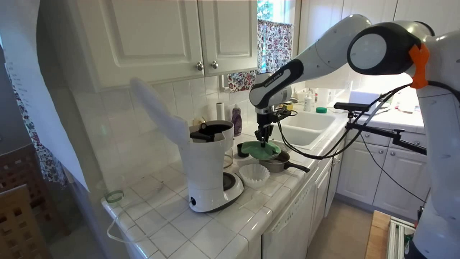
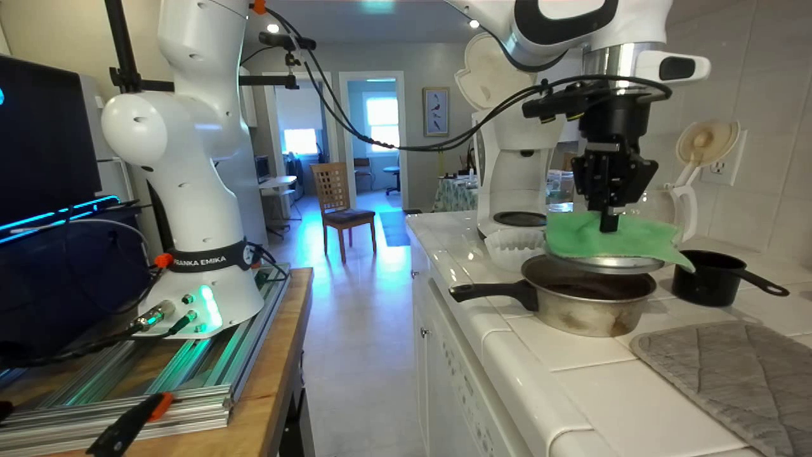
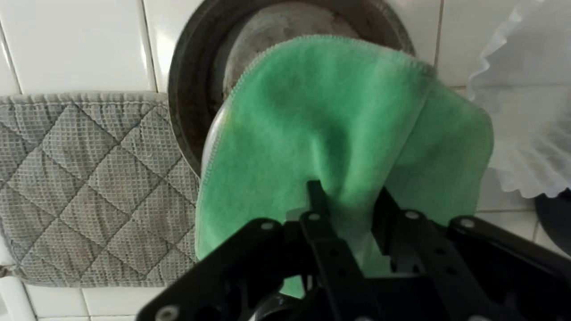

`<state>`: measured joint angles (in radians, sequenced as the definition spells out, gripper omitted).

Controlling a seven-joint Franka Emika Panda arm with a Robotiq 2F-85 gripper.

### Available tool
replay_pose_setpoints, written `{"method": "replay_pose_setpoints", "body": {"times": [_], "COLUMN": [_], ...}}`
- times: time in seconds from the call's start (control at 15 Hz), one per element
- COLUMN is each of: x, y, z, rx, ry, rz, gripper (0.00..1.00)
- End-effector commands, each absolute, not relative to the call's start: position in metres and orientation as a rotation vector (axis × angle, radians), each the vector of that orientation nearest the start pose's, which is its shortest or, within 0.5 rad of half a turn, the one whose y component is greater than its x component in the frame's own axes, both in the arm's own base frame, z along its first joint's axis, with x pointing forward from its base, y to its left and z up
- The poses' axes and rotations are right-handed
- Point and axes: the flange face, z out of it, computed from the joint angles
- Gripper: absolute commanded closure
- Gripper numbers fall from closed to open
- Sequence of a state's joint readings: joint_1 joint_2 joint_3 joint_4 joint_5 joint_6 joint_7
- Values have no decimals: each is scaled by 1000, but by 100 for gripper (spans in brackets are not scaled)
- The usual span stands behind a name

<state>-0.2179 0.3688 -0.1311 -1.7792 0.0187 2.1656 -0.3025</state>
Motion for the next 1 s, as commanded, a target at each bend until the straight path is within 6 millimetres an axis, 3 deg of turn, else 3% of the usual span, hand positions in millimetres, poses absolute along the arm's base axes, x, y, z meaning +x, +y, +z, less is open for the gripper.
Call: {"method": "replay_pose_setpoints", "body": {"times": [0.0, 0.47, 0.93], "x": [593, 591, 580], "y": [-211, -216, -209], "z": [354, 345, 354], "rx": [-3196, -3196, -3206], "ry": [89, 89, 110], "rz": [-48, -92, -136], "gripper": [93, 93, 93]}}
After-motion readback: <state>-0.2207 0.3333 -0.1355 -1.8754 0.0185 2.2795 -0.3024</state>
